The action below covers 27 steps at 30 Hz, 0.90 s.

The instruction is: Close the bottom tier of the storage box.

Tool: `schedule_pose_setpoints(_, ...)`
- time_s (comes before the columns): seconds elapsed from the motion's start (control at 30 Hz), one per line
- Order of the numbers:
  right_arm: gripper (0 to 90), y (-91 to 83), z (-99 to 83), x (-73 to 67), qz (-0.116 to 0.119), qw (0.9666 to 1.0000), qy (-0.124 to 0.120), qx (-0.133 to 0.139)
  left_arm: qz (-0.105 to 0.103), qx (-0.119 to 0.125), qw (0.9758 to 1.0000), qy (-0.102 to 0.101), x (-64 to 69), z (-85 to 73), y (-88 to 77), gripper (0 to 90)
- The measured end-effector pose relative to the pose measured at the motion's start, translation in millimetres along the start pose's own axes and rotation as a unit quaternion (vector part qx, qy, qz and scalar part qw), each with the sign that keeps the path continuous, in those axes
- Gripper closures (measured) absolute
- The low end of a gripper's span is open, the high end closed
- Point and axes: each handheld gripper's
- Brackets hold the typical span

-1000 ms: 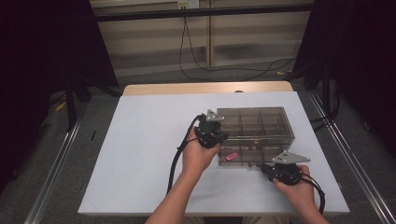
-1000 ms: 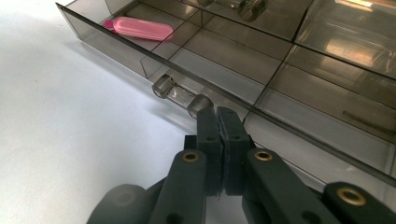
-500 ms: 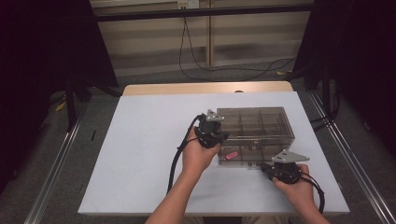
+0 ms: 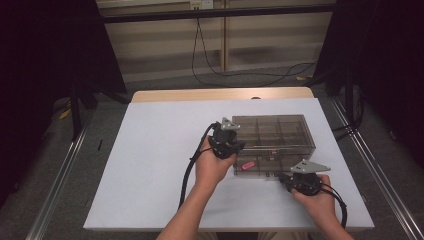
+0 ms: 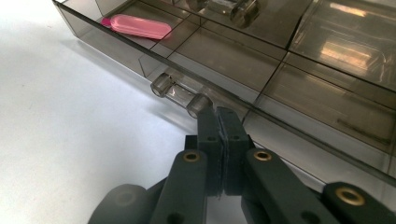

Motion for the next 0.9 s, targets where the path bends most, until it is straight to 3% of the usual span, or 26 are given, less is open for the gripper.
schedule_pose_setpoints(0.9, 88.8, 4.5, 3.4, 2.8, -0.009, 1.0, 0.0, 0.003, 0.0, 0.002, 1.0, 0.0, 0.4, -0.3, 0.0, 90.0)
Point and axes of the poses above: each handheld gripper's, and its own axes: y roughly forward along the jaws, z roughly out of its top, x roughly to its right
